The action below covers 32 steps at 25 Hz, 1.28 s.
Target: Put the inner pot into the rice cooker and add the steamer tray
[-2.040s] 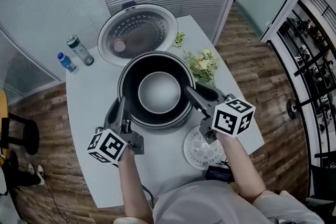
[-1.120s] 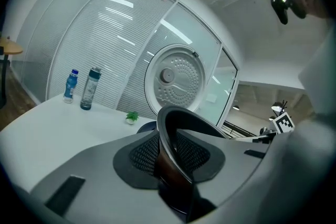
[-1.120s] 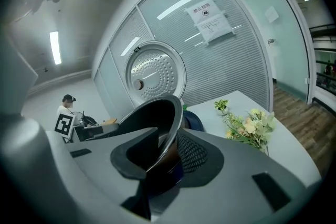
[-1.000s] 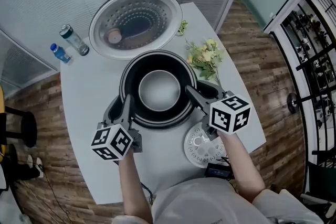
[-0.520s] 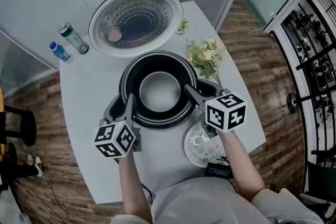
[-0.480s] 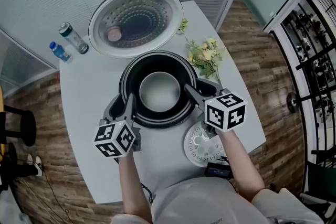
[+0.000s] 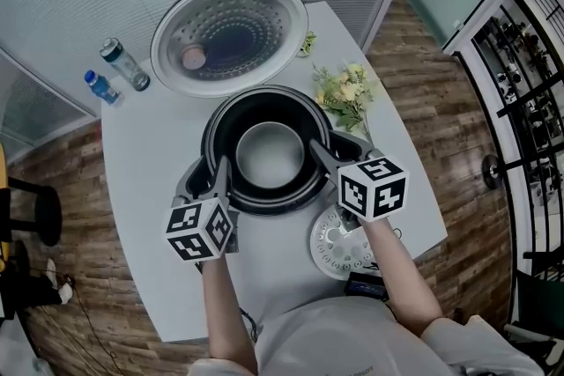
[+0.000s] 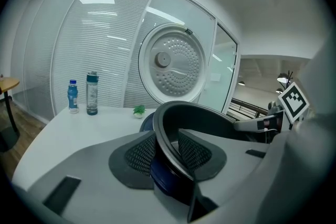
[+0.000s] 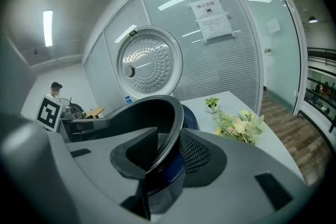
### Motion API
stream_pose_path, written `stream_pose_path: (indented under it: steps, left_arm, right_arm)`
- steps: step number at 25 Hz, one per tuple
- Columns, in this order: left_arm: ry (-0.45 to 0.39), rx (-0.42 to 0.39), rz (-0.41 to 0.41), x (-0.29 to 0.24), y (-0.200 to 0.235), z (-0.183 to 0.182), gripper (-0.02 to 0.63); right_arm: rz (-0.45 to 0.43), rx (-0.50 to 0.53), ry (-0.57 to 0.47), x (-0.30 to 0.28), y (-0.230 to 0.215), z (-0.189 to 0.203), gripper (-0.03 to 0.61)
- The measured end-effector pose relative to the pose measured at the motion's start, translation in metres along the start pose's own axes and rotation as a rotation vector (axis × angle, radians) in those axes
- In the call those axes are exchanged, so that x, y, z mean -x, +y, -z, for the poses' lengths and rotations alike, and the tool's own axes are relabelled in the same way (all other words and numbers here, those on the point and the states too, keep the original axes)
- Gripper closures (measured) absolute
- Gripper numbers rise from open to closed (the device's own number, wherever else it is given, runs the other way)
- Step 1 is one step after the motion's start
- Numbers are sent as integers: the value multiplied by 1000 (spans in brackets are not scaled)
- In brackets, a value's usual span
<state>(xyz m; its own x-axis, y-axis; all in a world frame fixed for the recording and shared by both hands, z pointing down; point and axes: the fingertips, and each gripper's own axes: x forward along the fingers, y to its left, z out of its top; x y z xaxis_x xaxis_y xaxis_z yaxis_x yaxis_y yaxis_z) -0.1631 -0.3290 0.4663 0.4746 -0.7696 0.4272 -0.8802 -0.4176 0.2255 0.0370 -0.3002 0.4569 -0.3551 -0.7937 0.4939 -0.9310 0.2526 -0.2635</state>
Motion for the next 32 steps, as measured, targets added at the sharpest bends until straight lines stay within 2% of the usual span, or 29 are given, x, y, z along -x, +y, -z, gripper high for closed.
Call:
stream_pose_path:
  steps: [4,6,8,21,32]
  left_arm:
    - [5,-33,-23,0,-2,1,476]
    - [12,-79,-43,-2,-7,2,419]
    - [6,-98,-61,-3,-8,3,394]
    - [-61,-61,-92,24,-4,-3,391]
    - [-115,-49,-53,65,-32,-4,391]
  right_arm:
    - [18,14,-3,1,1,0,448]
    - [44,37,-6,3,-1,1,437]
    - [68,60,-10,5,-3,1,423]
    - [76,20,-82,38,-8,1,420]
    - [112,25,-131,91,-3,6,420]
